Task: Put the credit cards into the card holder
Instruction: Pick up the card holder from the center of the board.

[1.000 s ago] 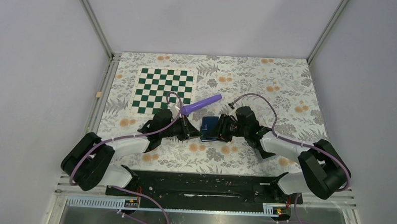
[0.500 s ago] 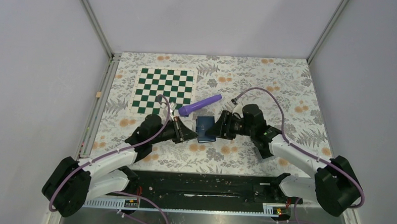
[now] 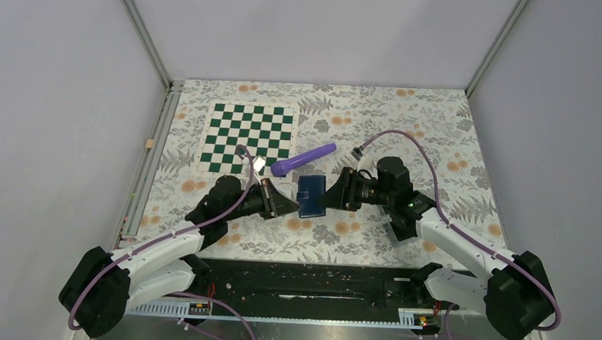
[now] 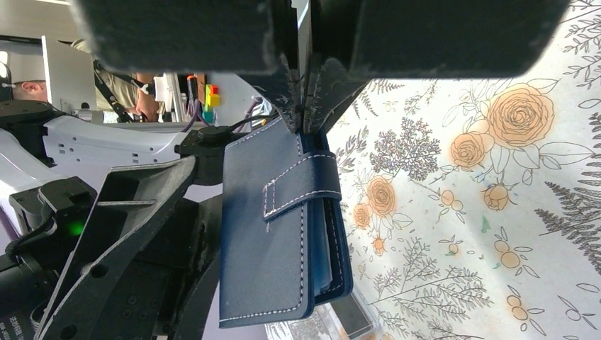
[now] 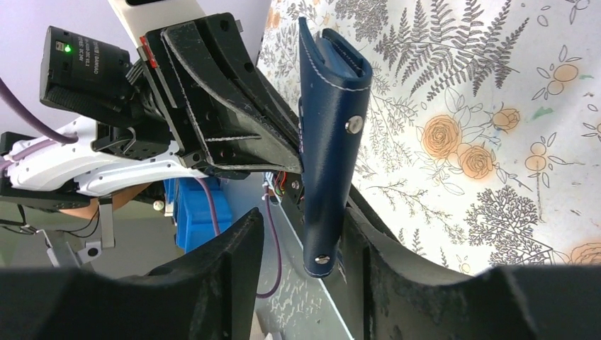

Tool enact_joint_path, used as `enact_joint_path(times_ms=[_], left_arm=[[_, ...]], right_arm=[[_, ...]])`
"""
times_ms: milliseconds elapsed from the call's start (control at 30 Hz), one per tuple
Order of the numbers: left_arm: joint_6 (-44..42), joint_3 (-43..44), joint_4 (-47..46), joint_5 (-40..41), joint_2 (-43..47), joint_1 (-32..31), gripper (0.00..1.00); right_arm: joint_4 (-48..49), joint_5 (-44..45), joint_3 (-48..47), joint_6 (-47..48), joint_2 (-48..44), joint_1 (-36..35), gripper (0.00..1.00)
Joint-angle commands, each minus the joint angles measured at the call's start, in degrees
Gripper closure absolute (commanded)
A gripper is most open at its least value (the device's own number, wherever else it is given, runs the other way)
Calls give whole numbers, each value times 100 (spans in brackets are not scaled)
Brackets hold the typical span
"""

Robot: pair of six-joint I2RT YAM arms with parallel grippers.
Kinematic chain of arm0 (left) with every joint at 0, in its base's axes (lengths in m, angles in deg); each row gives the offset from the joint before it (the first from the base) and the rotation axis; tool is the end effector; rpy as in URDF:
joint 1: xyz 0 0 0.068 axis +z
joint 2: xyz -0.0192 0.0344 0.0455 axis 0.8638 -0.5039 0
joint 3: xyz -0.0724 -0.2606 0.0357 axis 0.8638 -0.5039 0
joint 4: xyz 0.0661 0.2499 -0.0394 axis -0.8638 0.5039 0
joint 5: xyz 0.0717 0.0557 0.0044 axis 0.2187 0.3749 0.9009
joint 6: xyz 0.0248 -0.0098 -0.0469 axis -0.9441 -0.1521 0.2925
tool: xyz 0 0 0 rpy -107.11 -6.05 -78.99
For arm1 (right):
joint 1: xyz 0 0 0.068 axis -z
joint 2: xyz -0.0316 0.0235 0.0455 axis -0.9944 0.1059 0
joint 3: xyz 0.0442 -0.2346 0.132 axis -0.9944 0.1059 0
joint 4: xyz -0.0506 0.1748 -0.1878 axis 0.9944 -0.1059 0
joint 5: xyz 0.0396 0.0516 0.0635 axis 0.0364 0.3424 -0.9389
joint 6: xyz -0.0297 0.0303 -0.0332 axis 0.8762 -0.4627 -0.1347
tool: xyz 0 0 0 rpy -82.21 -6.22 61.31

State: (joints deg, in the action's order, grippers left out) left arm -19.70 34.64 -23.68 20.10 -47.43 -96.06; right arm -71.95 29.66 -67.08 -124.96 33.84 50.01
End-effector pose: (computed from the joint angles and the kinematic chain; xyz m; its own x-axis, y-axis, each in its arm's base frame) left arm 0.1560 -0.1350 0.2097 -0.8550 -0.2949 -0.4267 0.3086 0.3721 -0.8754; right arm 0.1908 0.1543 0.2532 -0.8560 0.1292 -0.5005 -0.4295 0.3608 0.8278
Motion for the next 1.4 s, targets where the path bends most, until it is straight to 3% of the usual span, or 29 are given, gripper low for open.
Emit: enact_joint_path(times_ms=[0, 167, 300, 433, 467, 533, 600, 733, 867, 1067, 1367], left_arm=[[1, 140, -538, -247, 51, -55, 100], [18, 265, -647, -398, -10, -126, 100], [84, 285, -774, -441, -81, -196, 98], [76, 300, -814, -470, -79, -249, 92], [67, 317, -840, -494, -82, -263, 89], [69, 319, -854, -478, -72, -286, 77], [79, 315, -854, -439, -39, -310, 61], [-7, 334, -558, -265, 227, -328, 33], [-338, 444, 266, 264, 852, -327, 18], [-648, 653, 1372, 967, 1638, -322, 10], [-646, 857, 635, 19, 1265, -324, 9]], right_arm=[[321, -482, -225, -51, -74, 8, 47], [537, -601, -224, -179, -46, 7, 34], [591, -672, -268, -216, -75, 7, 39], [468, -712, -337, -182, -133, 7, 59], [352, -717, -357, -121, -161, 12, 68], [218, -730, -378, -35, -218, 8, 87], [-7, -691, -410, 125, -308, 7, 100], [-741, -432, -540, 569, -658, 7, 100], [-1717, 180, -747, 1087, -1107, 7, 100], [-2385, 571, -944, 1567, -1542, 7, 100], [-2394, -92, -1084, 1637, -1578, 7, 100]])
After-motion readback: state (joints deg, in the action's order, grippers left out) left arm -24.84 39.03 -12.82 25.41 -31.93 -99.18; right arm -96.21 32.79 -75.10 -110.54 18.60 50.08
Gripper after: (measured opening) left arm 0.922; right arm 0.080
